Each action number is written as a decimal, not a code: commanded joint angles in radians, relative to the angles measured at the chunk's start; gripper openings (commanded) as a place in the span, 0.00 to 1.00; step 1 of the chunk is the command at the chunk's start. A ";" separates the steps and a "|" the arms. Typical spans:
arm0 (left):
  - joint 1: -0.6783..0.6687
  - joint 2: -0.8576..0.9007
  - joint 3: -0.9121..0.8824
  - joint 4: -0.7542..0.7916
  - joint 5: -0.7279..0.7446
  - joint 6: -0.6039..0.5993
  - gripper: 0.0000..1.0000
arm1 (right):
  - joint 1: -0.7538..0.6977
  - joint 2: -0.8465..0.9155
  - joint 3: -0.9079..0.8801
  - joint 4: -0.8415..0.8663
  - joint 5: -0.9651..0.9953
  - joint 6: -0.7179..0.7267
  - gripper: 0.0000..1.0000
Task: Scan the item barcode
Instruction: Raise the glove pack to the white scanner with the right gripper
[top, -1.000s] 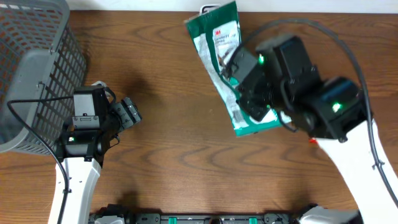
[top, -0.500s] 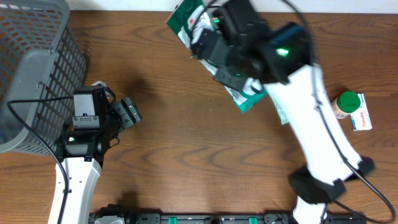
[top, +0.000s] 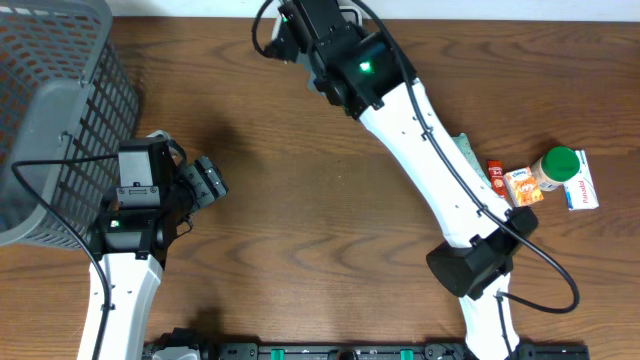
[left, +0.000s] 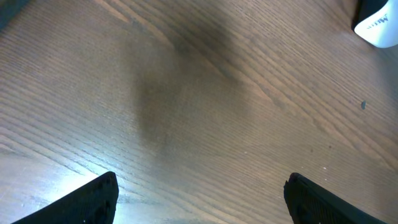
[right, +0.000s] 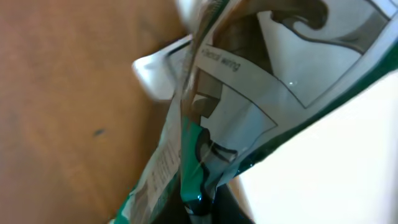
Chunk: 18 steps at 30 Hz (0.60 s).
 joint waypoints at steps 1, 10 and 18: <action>0.004 0.001 0.005 -0.002 -0.010 0.005 0.87 | 0.023 0.063 0.013 0.087 0.096 -0.162 0.01; 0.004 0.001 0.005 -0.002 -0.010 0.005 0.87 | 0.013 0.238 0.013 0.502 0.145 -0.528 0.01; 0.004 0.001 0.005 -0.002 -0.010 0.005 0.87 | -0.033 0.390 0.013 0.847 0.128 -0.631 0.01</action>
